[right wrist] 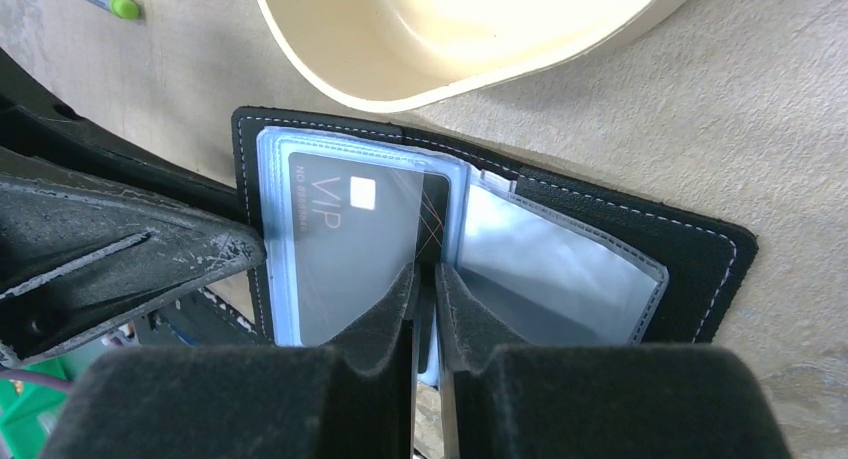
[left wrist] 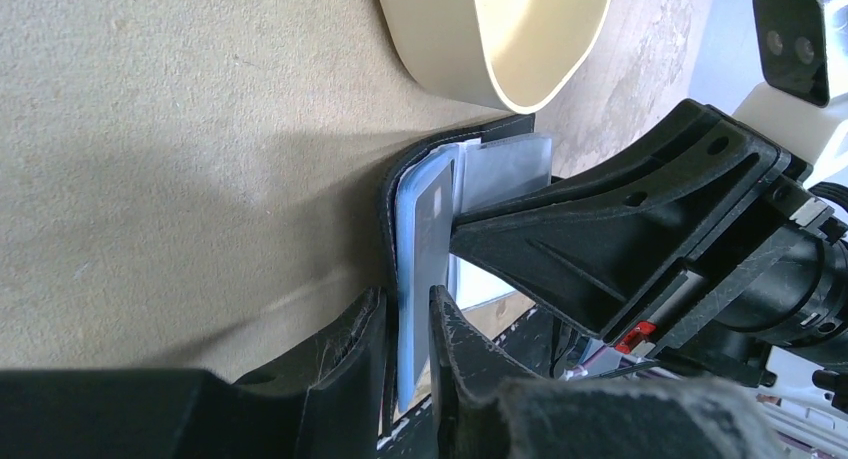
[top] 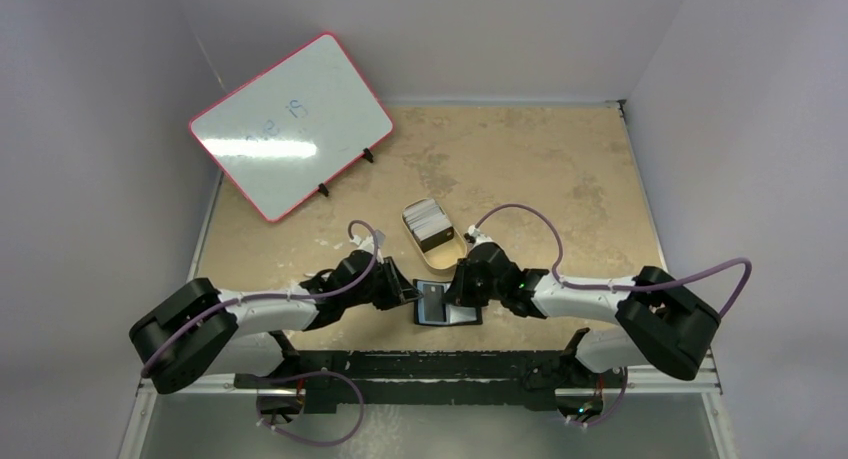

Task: Put the credit cards into the card holder
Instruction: Insert the credit card into the card holder.

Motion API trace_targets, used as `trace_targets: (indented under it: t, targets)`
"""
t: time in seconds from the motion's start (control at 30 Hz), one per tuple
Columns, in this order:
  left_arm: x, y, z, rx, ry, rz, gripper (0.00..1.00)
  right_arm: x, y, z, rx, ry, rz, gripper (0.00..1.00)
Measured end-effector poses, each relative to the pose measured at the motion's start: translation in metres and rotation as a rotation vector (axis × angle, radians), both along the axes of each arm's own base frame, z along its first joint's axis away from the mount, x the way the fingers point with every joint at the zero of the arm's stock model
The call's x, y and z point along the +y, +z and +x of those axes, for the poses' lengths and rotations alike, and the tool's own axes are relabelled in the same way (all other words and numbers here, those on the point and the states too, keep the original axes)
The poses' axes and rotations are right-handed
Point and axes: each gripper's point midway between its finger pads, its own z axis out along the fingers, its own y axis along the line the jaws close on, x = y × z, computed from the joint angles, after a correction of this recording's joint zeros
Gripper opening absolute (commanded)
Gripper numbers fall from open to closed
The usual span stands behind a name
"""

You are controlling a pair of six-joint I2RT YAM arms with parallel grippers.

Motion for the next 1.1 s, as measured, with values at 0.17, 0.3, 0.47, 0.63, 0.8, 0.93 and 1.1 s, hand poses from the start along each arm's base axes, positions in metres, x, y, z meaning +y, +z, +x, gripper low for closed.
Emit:
trace_targets:
  t: [0.17, 0.3, 0.47, 0.63, 0.8, 0.93, 1.1]
  targets:
    - [-0.002, 0.001, 0.000, -0.003, -0.005, -0.007, 0.09, 0.001, 0.000, 0.003, -0.018, -0.009, 0.006, 0.11]
    - [-0.003, 0.003, 0.000, -0.007, -0.008, -0.014, 0.00, 0.003, 0.000, 0.006, -0.027, -0.010, 0.014, 0.11]
    - [0.000, 0.014, -0.001, -0.025, -0.010, -0.013, 0.00, 0.004, 0.002, 0.007, -0.032, -0.008, 0.018, 0.12]
    - [0.007, 0.031, 0.001, -0.065, -0.015, 0.033, 0.00, -0.001, 0.018, 0.004, -0.052, -0.009, 0.030, 0.12]
    - [0.013, 0.028, -0.003, -0.050, -0.031, 0.093, 0.00, 0.000, 0.033, 0.006, -0.081, -0.008, 0.058, 0.12]
    - [0.018, 0.016, -0.007, -0.024, -0.041, 0.139, 0.10, 0.001, 0.021, 0.007, -0.075, 0.006, 0.030, 0.12]
    - [0.020, 0.008, -0.008, -0.011, -0.050, 0.166, 0.21, 0.001, 0.000, 0.005, -0.039, 0.017, -0.009, 0.12]
